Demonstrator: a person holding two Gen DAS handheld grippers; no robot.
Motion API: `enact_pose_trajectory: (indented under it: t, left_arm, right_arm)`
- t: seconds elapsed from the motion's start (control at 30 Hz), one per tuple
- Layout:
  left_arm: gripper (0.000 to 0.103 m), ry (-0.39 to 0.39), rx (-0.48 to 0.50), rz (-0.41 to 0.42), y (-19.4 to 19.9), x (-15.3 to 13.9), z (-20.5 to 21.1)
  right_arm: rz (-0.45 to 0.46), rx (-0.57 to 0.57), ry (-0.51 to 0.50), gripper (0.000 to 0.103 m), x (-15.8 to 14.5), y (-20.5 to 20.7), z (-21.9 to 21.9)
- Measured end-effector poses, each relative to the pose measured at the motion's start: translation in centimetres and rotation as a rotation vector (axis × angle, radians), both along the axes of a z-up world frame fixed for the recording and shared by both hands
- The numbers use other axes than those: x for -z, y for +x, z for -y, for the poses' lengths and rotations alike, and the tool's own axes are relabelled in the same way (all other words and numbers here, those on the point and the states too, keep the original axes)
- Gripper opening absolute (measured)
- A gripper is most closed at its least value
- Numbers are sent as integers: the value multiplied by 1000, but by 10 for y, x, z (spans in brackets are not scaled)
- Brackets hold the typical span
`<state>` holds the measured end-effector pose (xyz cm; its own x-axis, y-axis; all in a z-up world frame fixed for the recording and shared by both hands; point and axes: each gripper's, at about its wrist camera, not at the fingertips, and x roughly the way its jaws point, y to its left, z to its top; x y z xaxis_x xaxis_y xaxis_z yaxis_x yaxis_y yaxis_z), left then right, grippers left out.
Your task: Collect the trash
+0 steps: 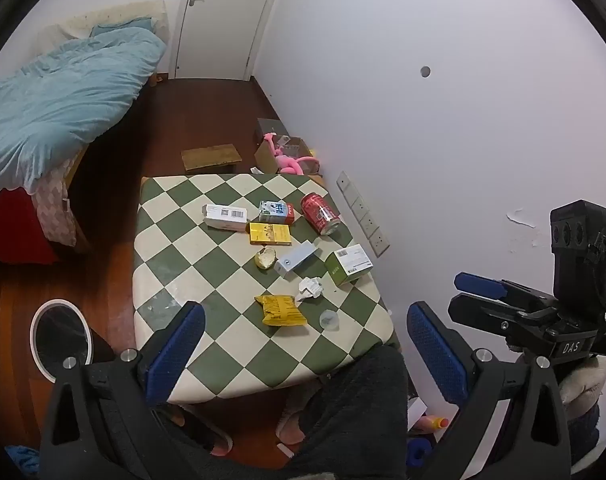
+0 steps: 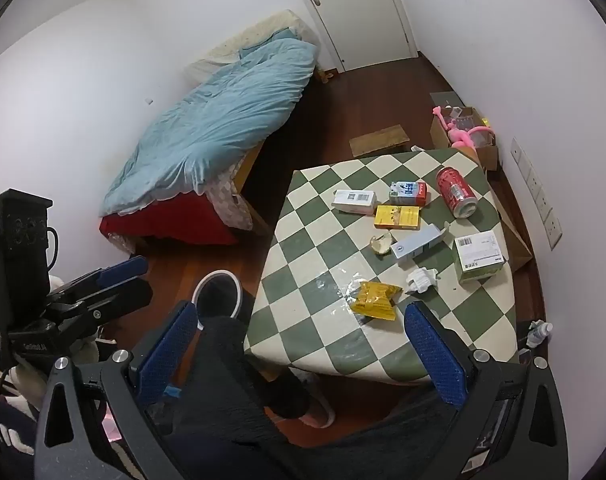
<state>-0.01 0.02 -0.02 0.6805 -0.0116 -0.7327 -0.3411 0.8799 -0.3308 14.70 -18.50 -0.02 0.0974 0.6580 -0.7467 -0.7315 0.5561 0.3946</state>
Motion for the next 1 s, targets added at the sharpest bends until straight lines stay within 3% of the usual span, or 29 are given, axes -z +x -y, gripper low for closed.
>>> enact_pose_trajectory:
  t: [1.0]
  left_arm:
    - [103, -16, 8, 5, 7, 4, 5]
  right_arm:
    - [-15, -7, -3, 103, 2, 4, -4]
